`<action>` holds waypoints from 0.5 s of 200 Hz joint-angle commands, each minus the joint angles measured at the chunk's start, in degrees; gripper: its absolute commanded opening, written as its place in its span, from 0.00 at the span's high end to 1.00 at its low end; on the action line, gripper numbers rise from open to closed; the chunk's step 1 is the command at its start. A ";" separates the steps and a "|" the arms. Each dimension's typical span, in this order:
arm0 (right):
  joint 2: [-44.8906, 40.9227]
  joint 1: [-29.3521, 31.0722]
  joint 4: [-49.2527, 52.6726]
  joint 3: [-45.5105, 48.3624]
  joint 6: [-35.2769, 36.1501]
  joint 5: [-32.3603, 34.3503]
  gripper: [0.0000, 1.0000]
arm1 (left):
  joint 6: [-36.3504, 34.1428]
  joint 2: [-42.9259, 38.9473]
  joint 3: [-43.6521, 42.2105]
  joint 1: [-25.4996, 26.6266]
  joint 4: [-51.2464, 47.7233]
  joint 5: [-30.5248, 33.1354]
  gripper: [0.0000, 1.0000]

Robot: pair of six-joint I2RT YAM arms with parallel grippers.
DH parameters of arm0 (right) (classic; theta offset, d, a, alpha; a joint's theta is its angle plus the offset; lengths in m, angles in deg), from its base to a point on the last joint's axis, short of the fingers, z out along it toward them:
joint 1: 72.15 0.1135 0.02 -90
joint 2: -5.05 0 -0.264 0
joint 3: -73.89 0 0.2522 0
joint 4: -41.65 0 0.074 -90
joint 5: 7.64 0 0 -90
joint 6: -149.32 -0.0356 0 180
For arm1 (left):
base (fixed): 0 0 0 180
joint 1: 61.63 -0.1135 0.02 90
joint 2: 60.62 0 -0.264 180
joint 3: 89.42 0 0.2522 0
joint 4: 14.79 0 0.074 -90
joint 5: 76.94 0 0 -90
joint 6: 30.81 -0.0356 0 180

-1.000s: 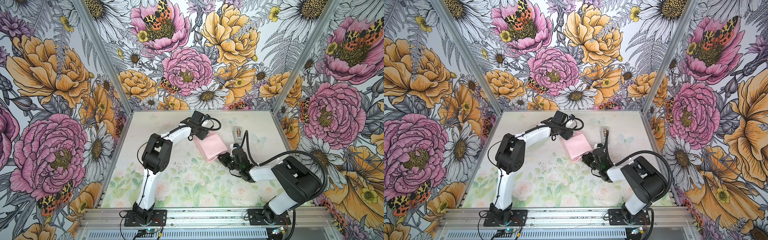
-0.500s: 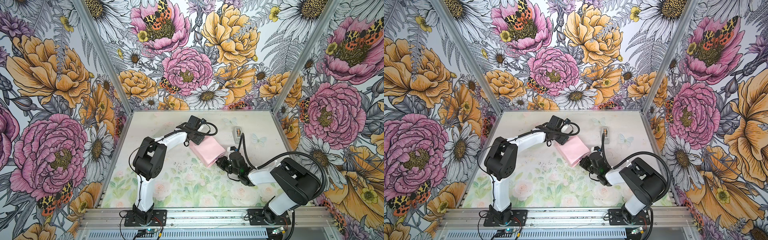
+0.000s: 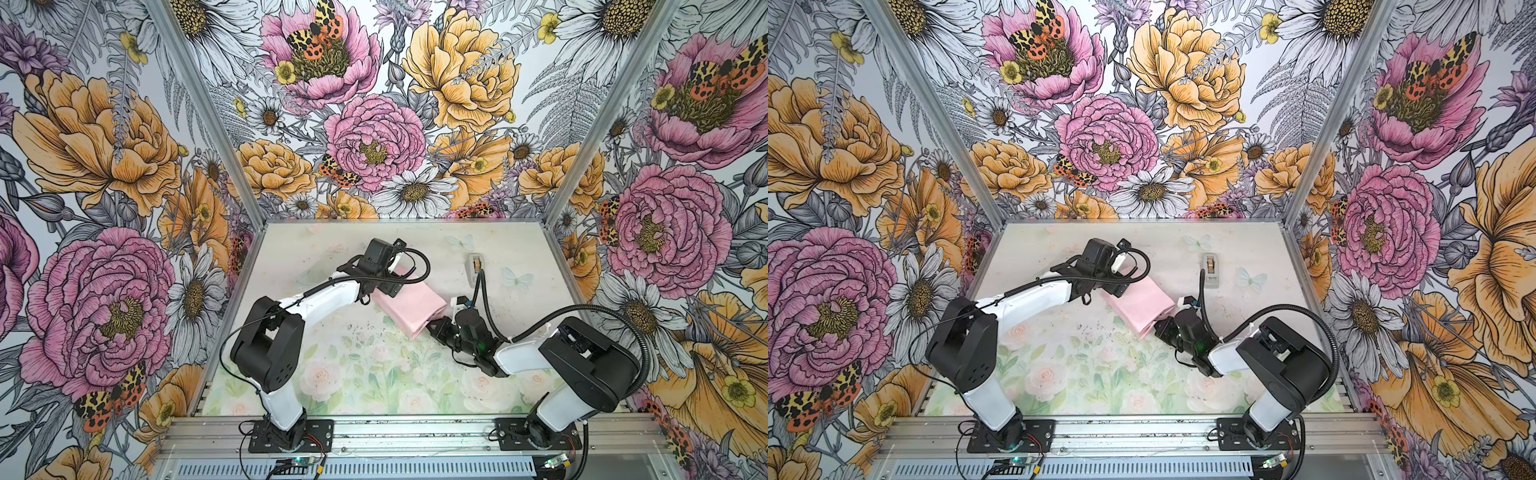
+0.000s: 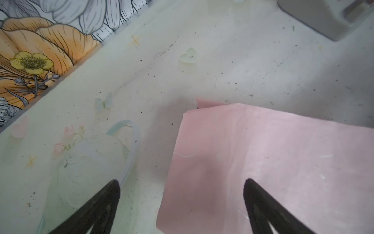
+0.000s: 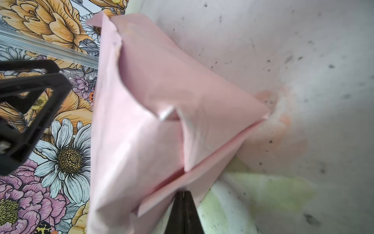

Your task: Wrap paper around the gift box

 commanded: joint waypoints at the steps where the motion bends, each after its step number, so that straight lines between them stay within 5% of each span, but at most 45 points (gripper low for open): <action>1: 0.90 0.37 -3.59 0.42 -0.60 0.49 0.96 | -0.14 -6.09 -4.15 0.92 6.95 1.31 0.03; 53: 1.18 0.37 -3.80 0.20 0.06 -0.02 0.96 | -18.20 -19.06 -23.57 6.20 18.85 -19.12 0.02; 100: 1.36 0.28 -3.71 0.23 0.41 -0.04 0.97 | -23.28 -18.44 -29.08 10.51 21.46 -20.91 0.01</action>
